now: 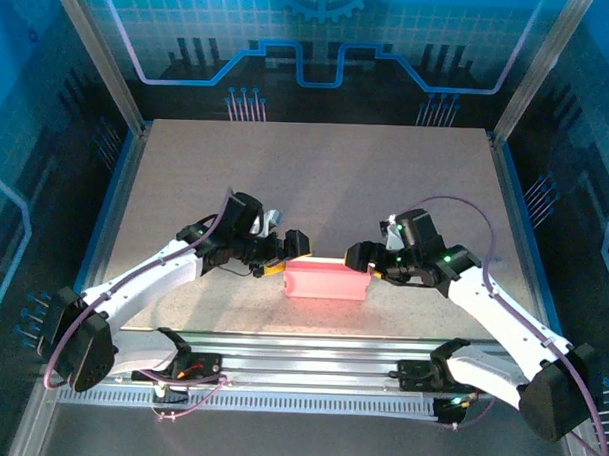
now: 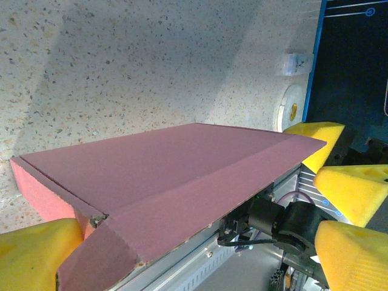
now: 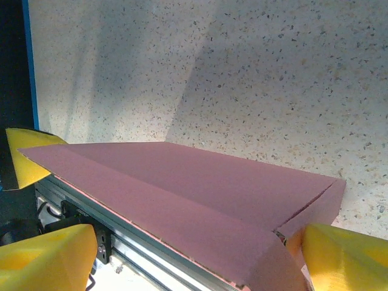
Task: Fold the paper box
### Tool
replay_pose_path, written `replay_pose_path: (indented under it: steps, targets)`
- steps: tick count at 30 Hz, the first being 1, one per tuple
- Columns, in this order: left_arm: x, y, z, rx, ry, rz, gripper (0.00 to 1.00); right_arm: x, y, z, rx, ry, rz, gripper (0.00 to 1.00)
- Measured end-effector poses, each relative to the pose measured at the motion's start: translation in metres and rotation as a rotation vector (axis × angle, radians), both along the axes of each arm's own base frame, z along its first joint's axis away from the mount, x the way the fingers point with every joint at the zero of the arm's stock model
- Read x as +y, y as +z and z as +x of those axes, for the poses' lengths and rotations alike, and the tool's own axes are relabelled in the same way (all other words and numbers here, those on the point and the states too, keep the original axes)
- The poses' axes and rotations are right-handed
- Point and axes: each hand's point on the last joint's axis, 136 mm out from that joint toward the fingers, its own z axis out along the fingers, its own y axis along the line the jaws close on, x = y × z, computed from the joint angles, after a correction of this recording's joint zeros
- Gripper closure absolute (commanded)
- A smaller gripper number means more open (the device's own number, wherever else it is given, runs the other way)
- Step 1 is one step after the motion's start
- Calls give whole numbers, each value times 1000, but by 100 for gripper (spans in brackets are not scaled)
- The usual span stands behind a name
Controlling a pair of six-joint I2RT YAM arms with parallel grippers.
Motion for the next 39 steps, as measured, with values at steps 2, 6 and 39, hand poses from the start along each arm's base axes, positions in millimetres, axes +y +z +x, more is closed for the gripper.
replay_pose_path:
  steps: [2,6,39]
  targets:
    - [0,0,-1,2,-2,-1,1,0,0,0,1,1,-1,10]
    - [0,0,-1,6,-4,-1,1,-1,-1,-1,4,4,-5,9]
    - [27,24,-11,-285,-322,269,46,-31,31,-15,-158,233,-268,58]
